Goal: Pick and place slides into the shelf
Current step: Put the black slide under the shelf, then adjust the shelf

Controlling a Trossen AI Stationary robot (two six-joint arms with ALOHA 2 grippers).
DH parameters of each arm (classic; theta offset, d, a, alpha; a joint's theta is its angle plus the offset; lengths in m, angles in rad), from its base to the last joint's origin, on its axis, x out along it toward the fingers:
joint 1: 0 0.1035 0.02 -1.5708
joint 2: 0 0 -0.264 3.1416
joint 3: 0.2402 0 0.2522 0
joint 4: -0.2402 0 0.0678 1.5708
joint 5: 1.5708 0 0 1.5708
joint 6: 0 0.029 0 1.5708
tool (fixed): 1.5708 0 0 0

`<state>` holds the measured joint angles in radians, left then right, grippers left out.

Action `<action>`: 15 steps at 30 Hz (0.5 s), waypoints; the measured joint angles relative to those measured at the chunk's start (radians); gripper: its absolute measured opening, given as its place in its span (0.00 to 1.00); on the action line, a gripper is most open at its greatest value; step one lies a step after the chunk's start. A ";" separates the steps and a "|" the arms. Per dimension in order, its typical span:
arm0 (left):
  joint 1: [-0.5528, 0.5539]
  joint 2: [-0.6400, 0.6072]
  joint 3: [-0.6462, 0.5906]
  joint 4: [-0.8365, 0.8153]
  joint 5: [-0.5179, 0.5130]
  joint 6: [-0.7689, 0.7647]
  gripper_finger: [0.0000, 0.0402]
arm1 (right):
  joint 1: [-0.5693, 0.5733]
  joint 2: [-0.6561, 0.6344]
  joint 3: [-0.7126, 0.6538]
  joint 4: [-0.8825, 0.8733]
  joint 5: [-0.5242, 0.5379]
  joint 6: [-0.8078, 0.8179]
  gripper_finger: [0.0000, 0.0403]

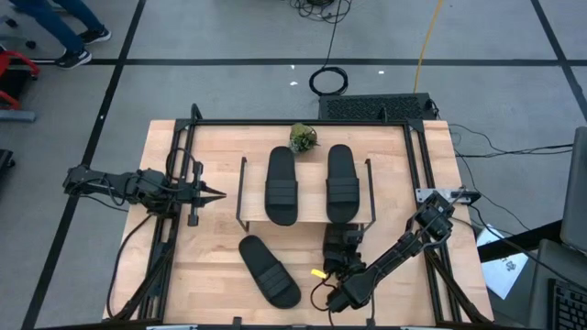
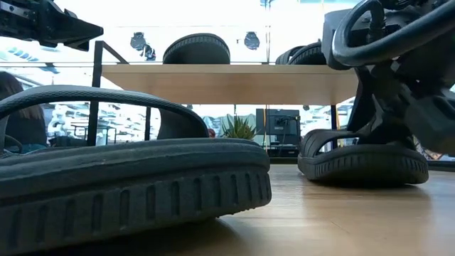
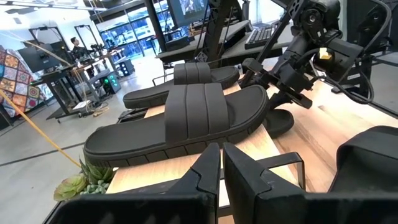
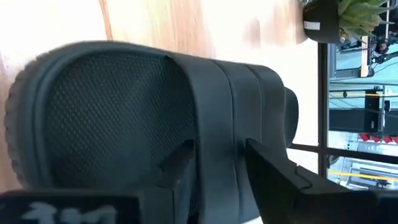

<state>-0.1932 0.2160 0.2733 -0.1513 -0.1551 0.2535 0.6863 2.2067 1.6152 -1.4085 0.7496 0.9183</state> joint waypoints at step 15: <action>0.000 0.000 0.000 -0.002 0.017 0.005 0.06 | 0.105 -0.189 0.034 0.093 -0.019 -0.024 0.36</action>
<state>-0.1932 0.2158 0.2733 -0.1535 -0.1377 0.2584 0.7908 2.0176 1.6493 -1.3159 0.7304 0.8943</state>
